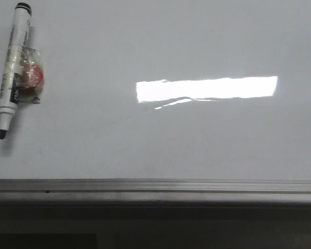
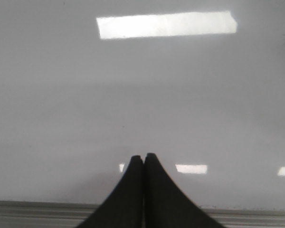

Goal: Write number 3 on whiteboard

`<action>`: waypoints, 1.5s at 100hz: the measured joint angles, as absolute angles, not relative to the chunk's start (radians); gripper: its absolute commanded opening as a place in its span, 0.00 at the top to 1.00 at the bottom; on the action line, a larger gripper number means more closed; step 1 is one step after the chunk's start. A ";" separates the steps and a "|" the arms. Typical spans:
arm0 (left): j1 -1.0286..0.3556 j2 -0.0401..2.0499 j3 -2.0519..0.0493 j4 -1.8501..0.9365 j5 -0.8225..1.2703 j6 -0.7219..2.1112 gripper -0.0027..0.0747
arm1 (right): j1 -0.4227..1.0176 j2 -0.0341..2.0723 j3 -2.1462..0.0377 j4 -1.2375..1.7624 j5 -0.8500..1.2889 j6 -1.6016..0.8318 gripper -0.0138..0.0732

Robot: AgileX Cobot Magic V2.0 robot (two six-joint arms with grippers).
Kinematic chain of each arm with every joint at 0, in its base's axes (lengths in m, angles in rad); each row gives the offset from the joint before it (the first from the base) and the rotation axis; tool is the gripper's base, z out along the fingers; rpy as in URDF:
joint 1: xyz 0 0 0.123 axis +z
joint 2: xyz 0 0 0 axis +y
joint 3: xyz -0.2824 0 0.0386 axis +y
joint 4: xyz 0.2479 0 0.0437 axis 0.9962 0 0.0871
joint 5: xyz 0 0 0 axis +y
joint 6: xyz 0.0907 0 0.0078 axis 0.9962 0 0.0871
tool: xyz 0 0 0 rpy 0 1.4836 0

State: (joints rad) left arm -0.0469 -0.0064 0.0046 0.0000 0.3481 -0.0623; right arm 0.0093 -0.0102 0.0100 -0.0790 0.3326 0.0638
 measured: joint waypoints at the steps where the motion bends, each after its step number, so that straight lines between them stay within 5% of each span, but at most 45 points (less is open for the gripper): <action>1: -0.047 -0.006 0.005 0.000 0.348 -0.062 0.99 | 0.009 -0.010 0.010 -0.079 0.333 0.064 0.92; 150: -0.047 -0.006 0.005 -0.005 0.170 -0.062 0.99 | 0.009 0.011 0.010 0.044 0.273 0.070 0.92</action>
State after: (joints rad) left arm -0.0469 -0.0064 0.0046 -0.0054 0.1697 -0.0623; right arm 0.0093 0.0109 0.0100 0.0444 0.2734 0.0704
